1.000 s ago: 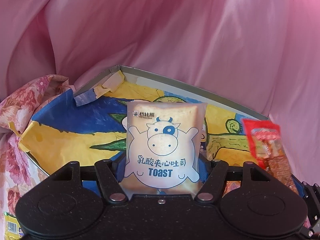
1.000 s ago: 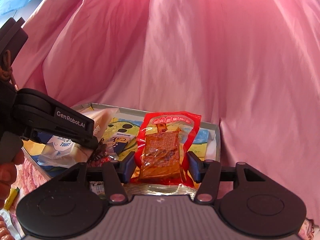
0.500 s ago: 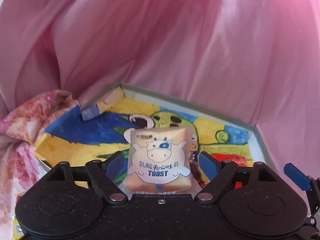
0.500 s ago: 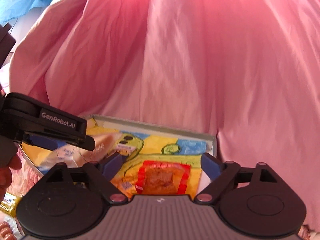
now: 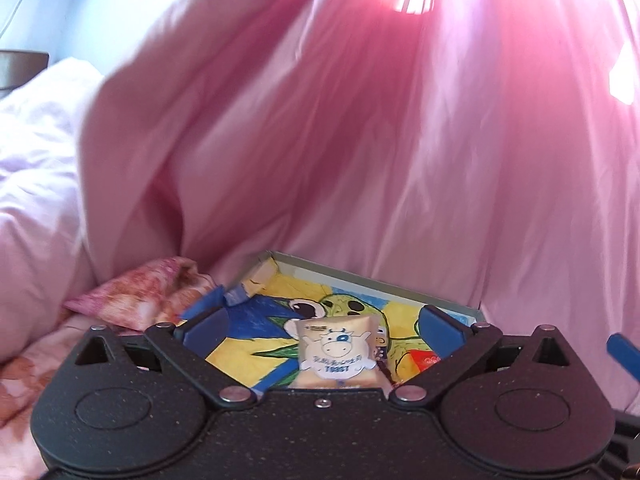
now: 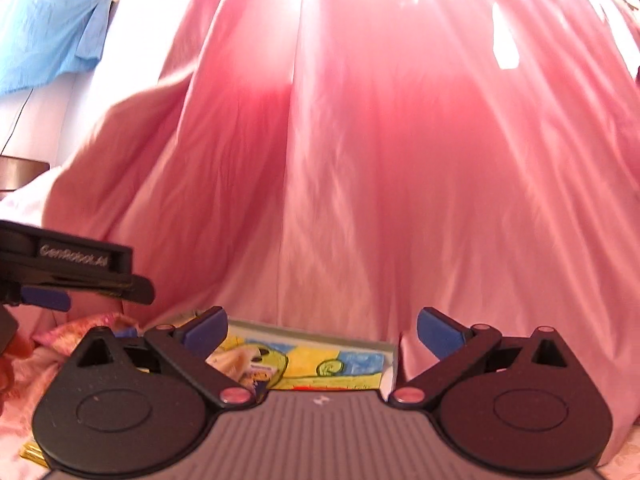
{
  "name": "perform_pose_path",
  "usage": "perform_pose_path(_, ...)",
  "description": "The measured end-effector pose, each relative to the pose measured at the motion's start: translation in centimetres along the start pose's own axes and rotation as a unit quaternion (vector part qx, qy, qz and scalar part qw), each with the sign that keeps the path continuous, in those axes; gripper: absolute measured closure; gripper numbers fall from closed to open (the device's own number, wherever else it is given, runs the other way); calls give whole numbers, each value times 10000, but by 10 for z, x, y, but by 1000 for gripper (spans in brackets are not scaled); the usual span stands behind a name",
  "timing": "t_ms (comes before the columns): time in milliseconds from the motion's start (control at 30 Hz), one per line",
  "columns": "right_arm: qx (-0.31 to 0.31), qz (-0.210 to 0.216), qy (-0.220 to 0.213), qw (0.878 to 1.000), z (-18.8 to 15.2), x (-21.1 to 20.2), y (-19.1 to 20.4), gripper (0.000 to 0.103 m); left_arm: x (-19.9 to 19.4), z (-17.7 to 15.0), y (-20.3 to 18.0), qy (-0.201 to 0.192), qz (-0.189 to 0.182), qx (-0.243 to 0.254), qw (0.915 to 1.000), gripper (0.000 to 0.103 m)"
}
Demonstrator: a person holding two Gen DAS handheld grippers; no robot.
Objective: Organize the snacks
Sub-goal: 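Move both open tools back toward the remaining snacks on the bedspread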
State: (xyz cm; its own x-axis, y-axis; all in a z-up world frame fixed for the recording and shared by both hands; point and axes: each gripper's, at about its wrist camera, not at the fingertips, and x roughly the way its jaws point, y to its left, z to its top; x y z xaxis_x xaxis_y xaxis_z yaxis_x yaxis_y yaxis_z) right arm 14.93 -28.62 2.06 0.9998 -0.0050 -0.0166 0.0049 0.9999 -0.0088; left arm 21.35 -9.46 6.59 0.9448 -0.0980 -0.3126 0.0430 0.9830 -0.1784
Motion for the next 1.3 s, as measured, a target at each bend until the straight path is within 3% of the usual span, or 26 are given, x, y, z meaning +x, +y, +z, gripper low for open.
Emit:
perform_pose_path(333,-91,-109,-168,9998,1,-73,16,0,-79,-30,39,-140,146,171,9996,1)
perform_pose_path(533,-336,-133,-14,9993,-11,-111,25,0,-113,-60,53,56,241,314,9992,1)
perform_pose_path(900,-383,184,963,9944,-35,-154,44,0,-146,-108,74,867,324,428,9948,1)
perform_pose_path(1167,-374,439,1948,9791,-58,-161,52,0,-139,-128,81,1647,319,570,9842,2)
perform_pose_path(1300,-345,498,2347,9702,-67,-152,53,0,-134,-133,82,1775,301,624,9817,2)
